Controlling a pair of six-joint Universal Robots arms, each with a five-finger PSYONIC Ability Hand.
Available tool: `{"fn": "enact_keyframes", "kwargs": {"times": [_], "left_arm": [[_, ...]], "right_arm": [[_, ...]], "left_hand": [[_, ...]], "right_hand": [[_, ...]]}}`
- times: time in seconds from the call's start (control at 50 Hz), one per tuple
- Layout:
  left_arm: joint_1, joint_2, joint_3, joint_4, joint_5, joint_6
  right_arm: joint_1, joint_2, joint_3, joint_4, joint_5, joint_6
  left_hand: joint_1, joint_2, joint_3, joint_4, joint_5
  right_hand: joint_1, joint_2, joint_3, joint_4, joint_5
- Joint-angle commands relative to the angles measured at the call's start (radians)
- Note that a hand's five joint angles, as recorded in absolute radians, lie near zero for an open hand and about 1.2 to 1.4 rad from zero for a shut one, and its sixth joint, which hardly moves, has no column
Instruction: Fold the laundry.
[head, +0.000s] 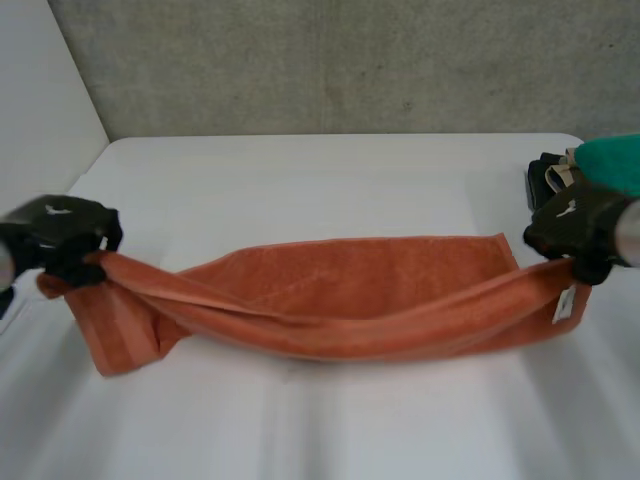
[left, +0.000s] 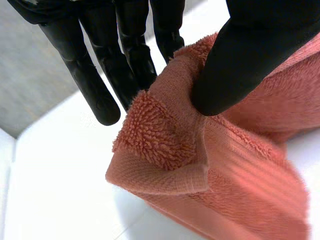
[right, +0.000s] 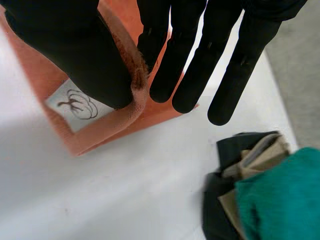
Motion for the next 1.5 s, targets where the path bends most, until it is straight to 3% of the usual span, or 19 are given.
{"fn": "enact_keyframes", "kwargs": {"times": [0.02, 0.1, 0.18, 0.28, 0.36, 0.58, 0.74, 0.94, 1.1, 1.18, 1.2, 1.26, 1.3, 1.36, 1.42, 1.5], "left_arm": [[-0.126, -0.303, 0.309, 0.070, -0.158, 0.052], [-0.153, -0.390, 0.529, 0.176, -0.190, 0.037], [-0.166, -0.398, 0.699, 0.363, -0.209, -0.038], [-0.165, -0.331, 0.736, 0.723, -0.259, -0.257], [-0.157, -0.311, 0.698, 0.805, -0.285, -0.372], [-0.142, -0.281, 0.456, 0.692, -0.233, -0.362], [-0.140, -0.318, 0.156, 0.757, -0.160, -0.270], [-0.116, -0.430, -0.029, 0.827, -0.112, -0.120], [-0.091, -0.251, -0.172, 0.640, -0.101, -0.046], [-0.058, -0.125, -0.257, 0.463, -0.072, 0.024], [-0.050, -0.069, -0.293, 0.367, -0.048, 0.070], [-0.038, 0.014, -0.333, 0.204, -0.002, 0.165], [0.008, 0.074, -0.356, 0.049, 0.038, 0.262], [0.070, 0.104, -0.351, -0.061, 0.090, 0.363], [0.050, 0.076, -0.316, -0.056, 0.115, 0.407], [-0.030, -0.040, -0.206, 0.026, 0.086, 0.352]], "right_arm": [[0.094, 0.239, -0.248, -0.138, 0.102, 0.113], [0.114, 0.317, -0.438, -0.326, 0.131, 0.176], [0.114, 0.333, -0.581, -0.622, 0.160, 0.259], [0.101, 0.238, -0.495, -1.057, 0.160, 0.414], [0.091, 0.186, -0.394, -1.184, 0.126, 0.445], [0.094, 0.207, -0.289, -1.061, 0.085, 0.453], [0.094, 0.233, -0.077, -0.936, 0.007, 0.437], [0.065, 0.288, 0.108, -0.853, 0.007, 0.333], [0.029, 0.167, 0.168, -0.569, 0.007, 0.226], [-0.034, 0.057, 0.243, -0.269, 0.026, 0.066], [-0.056, 0.020, 0.279, -0.173, 0.037, 0.005], [-0.088, -0.051, 0.349, -0.058, 0.051, -0.105], [-0.111, -0.111, 0.393, -0.079, 0.043, -0.199], [-0.097, -0.129, 0.415, -0.186, 0.031, -0.193], [-0.077, -0.103, 0.393, -0.259, 0.028, -0.135], [-0.044, -0.004, 0.300, -0.357, 0.034, -0.008]], "left_hand": [[0.249, 0.198, 0.202, 0.193, 0.237], [0.249, 0.198, 0.202, 0.193, 0.237], [0.249, 0.198, 0.202, 0.193, 0.237], [0.249, 0.198, 0.202, 0.193, 0.237], [0.249, 0.198, 0.202, 0.193, 0.237], [0.249, 0.198, 0.202, 0.193, 0.237], [0.249, 0.198, 0.202, 0.193, 0.237], [0.249, 0.198, 0.202, 0.193, 0.237], [0.249, 0.198, 0.202, 0.193, 0.237], [0.249, 0.198, 0.202, 0.193, 0.237], [0.249, 0.198, 0.202, 0.193, 0.237], [0.249, 0.198, 0.202, 0.193, 0.237], [0.249, 0.198, 0.202, 0.193, 0.237], [0.249, 0.198, 0.202, 0.193, 0.237], [0.249, 0.198, 0.202, 0.193, 0.237], [0.249, 0.198, 0.202, 0.193, 0.237]], "right_hand": [[0.273, 0.223, 0.212, 0.201, 0.237], [0.273, 0.223, 0.212, 0.201, 0.237], [0.273, 0.223, 0.212, 0.201, 0.237], [0.273, 0.223, 0.212, 0.201, 0.237], [0.273, 0.223, 0.212, 0.201, 0.237], [0.273, 0.223, 0.212, 0.201, 0.237], [0.273, 0.223, 0.212, 0.201, 0.237], [0.273, 0.223, 0.212, 0.201, 0.237], [0.273, 0.223, 0.212, 0.201, 0.237], [0.273, 0.223, 0.212, 0.201, 0.237], [0.273, 0.223, 0.212, 0.201, 0.237], [0.273, 0.223, 0.212, 0.201, 0.237], [0.273, 0.223, 0.212, 0.201, 0.237], [0.273, 0.223, 0.212, 0.201, 0.237], [0.273, 0.223, 0.212, 0.201, 0.237], [0.273, 0.223, 0.212, 0.201, 0.237]]}}
